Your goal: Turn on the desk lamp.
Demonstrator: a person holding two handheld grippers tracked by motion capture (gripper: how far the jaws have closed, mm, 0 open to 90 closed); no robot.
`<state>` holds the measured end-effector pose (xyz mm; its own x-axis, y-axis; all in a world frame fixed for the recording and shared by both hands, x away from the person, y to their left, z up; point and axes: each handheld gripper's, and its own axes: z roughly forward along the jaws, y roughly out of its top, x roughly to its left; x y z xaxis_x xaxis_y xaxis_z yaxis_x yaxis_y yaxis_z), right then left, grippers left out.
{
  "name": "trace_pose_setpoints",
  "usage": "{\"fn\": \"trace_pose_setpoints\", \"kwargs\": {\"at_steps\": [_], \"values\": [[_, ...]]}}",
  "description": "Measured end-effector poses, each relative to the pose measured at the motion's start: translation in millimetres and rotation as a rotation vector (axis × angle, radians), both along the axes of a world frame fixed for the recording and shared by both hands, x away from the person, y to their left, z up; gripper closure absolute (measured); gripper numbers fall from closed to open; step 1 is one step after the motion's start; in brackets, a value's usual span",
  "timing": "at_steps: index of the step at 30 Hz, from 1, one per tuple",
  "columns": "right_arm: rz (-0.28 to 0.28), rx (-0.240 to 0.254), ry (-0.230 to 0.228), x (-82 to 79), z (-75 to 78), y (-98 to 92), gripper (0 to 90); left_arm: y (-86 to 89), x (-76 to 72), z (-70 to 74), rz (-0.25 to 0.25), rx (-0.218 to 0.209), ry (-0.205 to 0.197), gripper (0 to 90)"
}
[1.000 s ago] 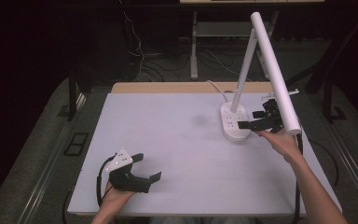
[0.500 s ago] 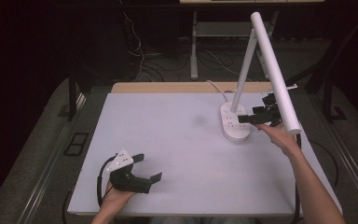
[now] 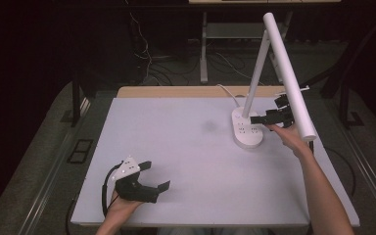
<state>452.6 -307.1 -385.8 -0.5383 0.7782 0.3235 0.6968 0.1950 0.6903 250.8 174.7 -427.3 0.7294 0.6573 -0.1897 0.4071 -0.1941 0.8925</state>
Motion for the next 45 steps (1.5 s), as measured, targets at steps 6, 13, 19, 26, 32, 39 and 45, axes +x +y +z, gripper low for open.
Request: {"fn": "trace_pose_setpoints", "kwargs": {"at_steps": [6, 13, 19, 26, 32, 39, 45], "values": [[-0.016, 0.006, 0.002, 8.3, -2.5, -2.3, 1.4, 0.1, 0.0, 0.1, 0.0, 0.0, 0.0, 0.0], [-0.037, 0.005, -0.021, 13.4, -2.4, -10.5, 16.0, 0.2, -0.2, 0.3, 0.002, -0.002, 0.0, 0.0], [-0.053, 0.009, -0.024, 17.0, -3.1, -13.9, 29.0, -0.1, -0.1, 0.1, -0.002, 0.003, -0.001, 0.0], [-0.059, 0.021, -0.022, 23.6, -9.4, -16.3, 41.8, 0.2, -0.2, 0.3, 0.0, 0.001, -0.001, 0.0], [-0.059, 0.026, -0.028, 27.3, -14.5, -15.3, 51.3, -0.1, 0.0, 0.0, -0.002, 0.003, -0.001, 0.0], [-0.064, 0.046, -0.019, 31.2, -21.8, -16.4, 64.2, 0.0, -0.2, 0.2, -0.001, 0.005, -0.003, 0.0], [-0.073, 0.061, -0.016, 34.0, -28.3, -16.0, 72.5, -0.4, -0.1, 0.0, -0.003, 0.009, -0.002, 0.0]]}}
